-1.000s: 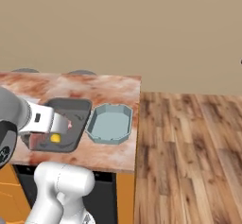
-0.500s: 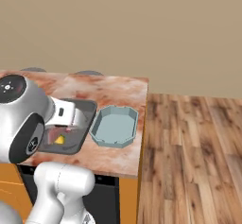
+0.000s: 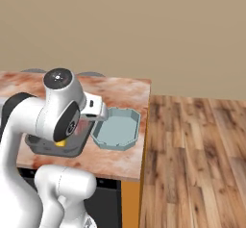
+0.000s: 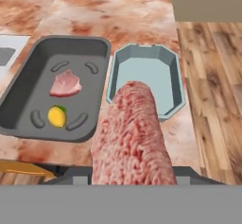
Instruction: Place one lemon and one steak in each tupperware on the nearby counter, to pack two identical lunches.
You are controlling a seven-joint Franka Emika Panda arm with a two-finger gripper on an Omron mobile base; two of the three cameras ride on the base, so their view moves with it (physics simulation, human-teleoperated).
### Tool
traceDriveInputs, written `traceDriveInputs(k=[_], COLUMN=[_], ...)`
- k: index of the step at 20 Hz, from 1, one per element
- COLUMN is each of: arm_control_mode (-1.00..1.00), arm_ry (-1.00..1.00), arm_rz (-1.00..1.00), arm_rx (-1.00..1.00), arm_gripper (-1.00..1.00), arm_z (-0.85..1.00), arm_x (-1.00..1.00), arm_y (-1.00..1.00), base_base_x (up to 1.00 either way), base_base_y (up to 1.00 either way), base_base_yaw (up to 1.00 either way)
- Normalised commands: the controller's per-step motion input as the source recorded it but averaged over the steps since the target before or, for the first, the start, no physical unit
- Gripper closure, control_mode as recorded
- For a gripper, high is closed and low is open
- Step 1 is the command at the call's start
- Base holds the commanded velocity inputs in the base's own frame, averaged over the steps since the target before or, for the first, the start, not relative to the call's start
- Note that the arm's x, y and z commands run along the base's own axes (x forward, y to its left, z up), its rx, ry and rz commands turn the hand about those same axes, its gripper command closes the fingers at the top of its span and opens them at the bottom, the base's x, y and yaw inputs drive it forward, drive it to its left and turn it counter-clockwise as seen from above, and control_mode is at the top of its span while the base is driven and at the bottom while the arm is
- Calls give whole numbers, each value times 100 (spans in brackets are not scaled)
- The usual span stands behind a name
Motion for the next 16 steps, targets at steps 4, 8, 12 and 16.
traceDriveInputs(k=[4,8,12,16], arm_control_mode=[-100,-100,-100,-100], arm_ry=[0,0,1,2], arm_rz=[0,0,0,0], arm_rx=[-2,-2,0,0], arm_gripper=[100,100,100,100], arm_z=[-50,-52,-36,-29], arm_x=[44,39,38,38], arm_y=[24,23,13,3], base_base_x=[0,0,0,0], base_base_y=[0,0,0,0], base_base_yaw=[0,0,0,0])
